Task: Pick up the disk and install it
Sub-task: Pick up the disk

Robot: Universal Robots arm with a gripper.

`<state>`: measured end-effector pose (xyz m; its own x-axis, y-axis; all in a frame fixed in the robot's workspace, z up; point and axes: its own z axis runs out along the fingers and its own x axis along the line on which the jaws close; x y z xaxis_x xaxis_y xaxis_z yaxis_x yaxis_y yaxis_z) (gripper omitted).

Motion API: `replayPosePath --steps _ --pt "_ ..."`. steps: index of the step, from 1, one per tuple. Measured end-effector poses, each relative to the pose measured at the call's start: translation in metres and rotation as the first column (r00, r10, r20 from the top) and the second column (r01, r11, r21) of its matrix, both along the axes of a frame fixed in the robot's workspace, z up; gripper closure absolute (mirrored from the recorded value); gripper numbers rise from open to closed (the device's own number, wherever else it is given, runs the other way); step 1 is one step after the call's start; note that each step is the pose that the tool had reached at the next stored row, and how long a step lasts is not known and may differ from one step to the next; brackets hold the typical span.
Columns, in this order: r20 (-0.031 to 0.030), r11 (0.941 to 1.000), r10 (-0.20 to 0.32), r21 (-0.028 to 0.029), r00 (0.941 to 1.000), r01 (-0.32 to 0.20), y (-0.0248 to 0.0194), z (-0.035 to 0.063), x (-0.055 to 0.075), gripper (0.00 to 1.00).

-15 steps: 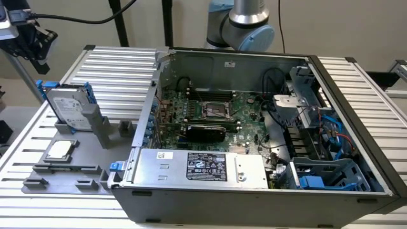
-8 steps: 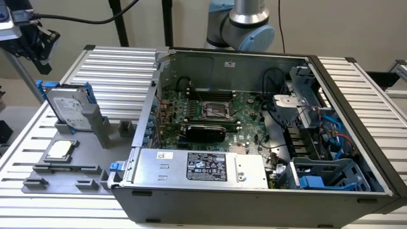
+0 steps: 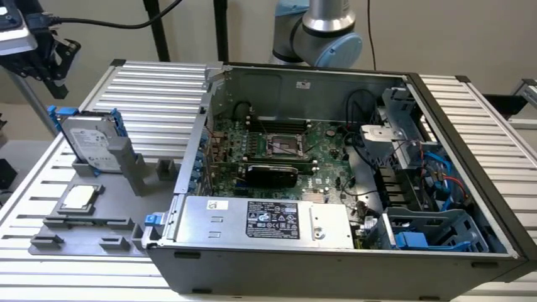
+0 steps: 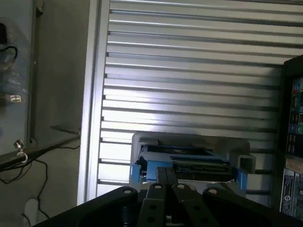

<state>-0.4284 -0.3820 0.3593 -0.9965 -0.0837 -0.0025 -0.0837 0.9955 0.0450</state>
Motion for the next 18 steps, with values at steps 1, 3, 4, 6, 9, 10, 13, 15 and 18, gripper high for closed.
replayPosePath --steps 1,3,4,6,9,10,13,15,18 --pt "0.0 0.9998 0.018 0.0 0.9998 -0.018 0.0 -0.0002 0.0 1.0" --pt "0.0001 0.9985 0.054 0.0001 0.9985 -0.054 0.0 -0.0006 0.0 1.0" --pt "0.0001 0.9973 0.073 0.0001 0.9973 -0.073 0.0 -0.0008 0.0 1.0" --pt "0.0 0.994 0.109 0.0 0.994 -0.109 0.0 -0.0011 0.0 1.0" --pt "0.0001 0.9866 0.163 0.0 0.9866 -0.163 0.0 -0.0014 0.0 1.0" --pt "0.0001 0.9836 0.18 0.0001 0.9836 -0.18 0.0 -0.0015 0.0 1.0" --pt "0.0 0.9691 0.247 -0.0002 0.9691 -0.247 0.0 -0.0016 0.0 1.0" --pt "0.0001 0.9596 0.281 -0.0004 0.9596 -0.281 0.0 -0.0018 0.0 1.0" --pt "-0.0003 0.9427 0.334 -0.001 0.9427 -0.334 0.0 -0.0018 0.0 1.0"
